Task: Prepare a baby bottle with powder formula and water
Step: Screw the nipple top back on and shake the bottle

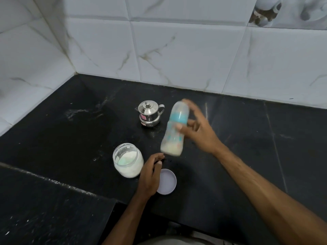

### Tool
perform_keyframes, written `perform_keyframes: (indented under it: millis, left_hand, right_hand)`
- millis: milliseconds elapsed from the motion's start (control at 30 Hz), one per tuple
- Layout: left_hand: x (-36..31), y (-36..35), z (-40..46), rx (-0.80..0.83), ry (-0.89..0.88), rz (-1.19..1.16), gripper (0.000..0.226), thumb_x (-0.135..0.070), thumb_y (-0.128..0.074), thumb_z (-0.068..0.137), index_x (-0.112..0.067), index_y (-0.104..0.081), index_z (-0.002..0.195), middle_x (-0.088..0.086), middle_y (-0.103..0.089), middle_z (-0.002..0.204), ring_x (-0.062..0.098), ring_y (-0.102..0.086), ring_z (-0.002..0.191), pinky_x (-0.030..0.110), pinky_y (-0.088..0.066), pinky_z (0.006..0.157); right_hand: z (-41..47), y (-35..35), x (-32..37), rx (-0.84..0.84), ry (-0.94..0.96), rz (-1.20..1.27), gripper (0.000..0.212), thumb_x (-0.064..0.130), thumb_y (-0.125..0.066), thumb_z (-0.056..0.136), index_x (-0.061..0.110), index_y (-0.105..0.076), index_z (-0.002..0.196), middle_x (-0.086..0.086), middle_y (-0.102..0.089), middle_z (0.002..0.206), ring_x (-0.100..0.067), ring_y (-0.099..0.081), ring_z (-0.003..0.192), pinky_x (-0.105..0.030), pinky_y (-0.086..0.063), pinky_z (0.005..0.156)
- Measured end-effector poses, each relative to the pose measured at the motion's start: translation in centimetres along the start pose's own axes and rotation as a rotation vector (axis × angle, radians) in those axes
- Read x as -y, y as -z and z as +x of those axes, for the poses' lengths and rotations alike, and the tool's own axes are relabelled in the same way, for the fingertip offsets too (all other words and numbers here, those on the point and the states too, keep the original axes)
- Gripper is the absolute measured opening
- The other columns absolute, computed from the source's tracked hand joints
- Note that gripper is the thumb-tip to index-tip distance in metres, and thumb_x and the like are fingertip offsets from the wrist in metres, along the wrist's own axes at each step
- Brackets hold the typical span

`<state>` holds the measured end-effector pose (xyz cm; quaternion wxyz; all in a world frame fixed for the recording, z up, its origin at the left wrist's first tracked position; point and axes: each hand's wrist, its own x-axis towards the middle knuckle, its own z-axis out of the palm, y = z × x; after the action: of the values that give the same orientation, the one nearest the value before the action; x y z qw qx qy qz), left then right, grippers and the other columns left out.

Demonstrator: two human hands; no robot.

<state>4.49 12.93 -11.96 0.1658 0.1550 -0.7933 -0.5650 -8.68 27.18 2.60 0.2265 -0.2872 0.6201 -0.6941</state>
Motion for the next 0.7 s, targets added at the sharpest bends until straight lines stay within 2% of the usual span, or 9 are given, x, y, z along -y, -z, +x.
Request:
perform_keyframes:
  millis: [67, 100, 200, 267, 367, 433, 567, 600, 700]
  left_hand:
    - [0.2, -0.1, 0.0, -0.006, 0.014, -0.006, 0.030, -0.018, -0.042, 0.090, -0.027, -0.058, 0.113, -0.008, -0.065, 0.113, 0.004, -0.059, 0.108, 0.017, -0.045, 0.091]
    - [0.3, -0.1, 0.0, -0.009, 0.014, -0.004, 0.030, -0.018, -0.042, 0.090, -0.027, -0.058, 0.113, -0.008, -0.065, 0.113, 0.004, -0.059, 0.108, 0.018, -0.045, 0.092]
    - [0.0, 0.0, 0.1, 0.005, 0.001, -0.009, 0.026, -0.015, -0.043, 0.092, -0.025, -0.059, 0.111, -0.010, -0.066, 0.109, 0.004, -0.060, 0.103, 0.016, -0.045, 0.086]
    - [-0.1, 0.1, 0.1, 0.013, -0.012, -0.012, 0.027, -0.014, -0.044, 0.092, -0.026, -0.058, 0.111, -0.011, -0.065, 0.109, 0.003, -0.060, 0.102, 0.015, -0.045, 0.085]
    - [0.3, 0.0, 0.0, -0.004, 0.000, 0.003, 0.030, -0.018, -0.042, 0.091, -0.022, -0.059, 0.115, -0.008, -0.065, 0.112, 0.005, -0.059, 0.107, 0.018, -0.045, 0.091]
    - [0.3, -0.1, 0.0, -0.009, 0.006, 0.004, 0.031, -0.019, -0.042, 0.091, -0.021, -0.059, 0.116, -0.008, -0.065, 0.113, 0.004, -0.059, 0.108, 0.019, -0.045, 0.092]
    - [-0.2, 0.1, 0.1, 0.010, -0.006, 0.003, 0.027, -0.017, -0.043, 0.092, -0.031, -0.057, 0.110, -0.013, -0.064, 0.109, 0.001, -0.059, 0.102, 0.012, -0.044, 0.085]
    - [-0.2, 0.1, 0.1, 0.007, -0.008, -0.001, 0.027, -0.017, -0.043, 0.092, -0.031, -0.057, 0.110, -0.013, -0.064, 0.109, 0.001, -0.059, 0.102, 0.012, -0.044, 0.085]
    - [0.0, 0.0, 0.1, -0.007, 0.003, 0.004, 0.029, -0.019, -0.041, 0.090, -0.023, -0.058, 0.114, -0.009, -0.065, 0.112, 0.003, -0.059, 0.107, 0.015, -0.044, 0.091]
  right_hand:
    - [0.5, 0.2, 0.5, -0.168, 0.036, 0.089, 0.072, 0.014, -0.065, 0.086, 0.028, -0.025, 0.145, -0.014, -0.068, 0.114, -0.027, -0.071, 0.099, -0.036, -0.059, 0.074]
    - [0.4, 0.2, 0.5, -0.171, 0.038, 0.099, 0.071, 0.014, -0.065, 0.087, 0.029, -0.025, 0.144, -0.013, -0.068, 0.112, -0.026, -0.071, 0.098, -0.036, -0.059, 0.073]
    - [-0.9, -0.3, -0.6, 0.118, -0.048, -0.050, 0.075, 0.012, -0.069, 0.084, 0.032, -0.027, 0.143, -0.012, -0.067, 0.116, -0.026, -0.070, 0.102, -0.039, -0.059, 0.079]
    - [-1.1, -0.4, -0.8, 0.187, -0.067, -0.096, 0.075, 0.008, -0.068, 0.084, 0.032, -0.028, 0.143, -0.011, -0.068, 0.115, -0.026, -0.070, 0.102, -0.037, -0.059, 0.080]
    - [0.2, 0.1, -0.1, -0.106, -0.005, 0.083, 0.073, 0.017, -0.066, 0.084, 0.028, -0.028, 0.145, -0.014, -0.069, 0.110, -0.027, -0.071, 0.097, -0.035, -0.059, 0.072]
    - [0.5, 0.2, 0.0, -0.188, 0.009, 0.127, 0.075, 0.019, -0.065, 0.084, 0.026, -0.025, 0.147, -0.013, -0.068, 0.111, -0.025, -0.071, 0.097, -0.034, -0.058, 0.070]
    - [-0.9, -0.1, -0.7, 0.191, -0.093, -0.097, 0.075, 0.008, -0.067, 0.085, 0.030, -0.027, 0.144, -0.009, -0.067, 0.117, -0.025, -0.070, 0.104, -0.035, -0.058, 0.079]
    - [-0.8, 0.0, -0.6, 0.200, -0.086, -0.101, 0.074, 0.007, -0.067, 0.085, 0.031, -0.027, 0.143, -0.010, -0.068, 0.116, -0.025, -0.070, 0.103, -0.035, -0.058, 0.079]
    - [0.6, 0.6, 0.6, -0.124, -0.003, 0.048, 0.073, 0.016, -0.067, 0.082, 0.029, -0.028, 0.144, -0.008, -0.070, 0.108, -0.022, -0.072, 0.097, -0.034, -0.059, 0.073]
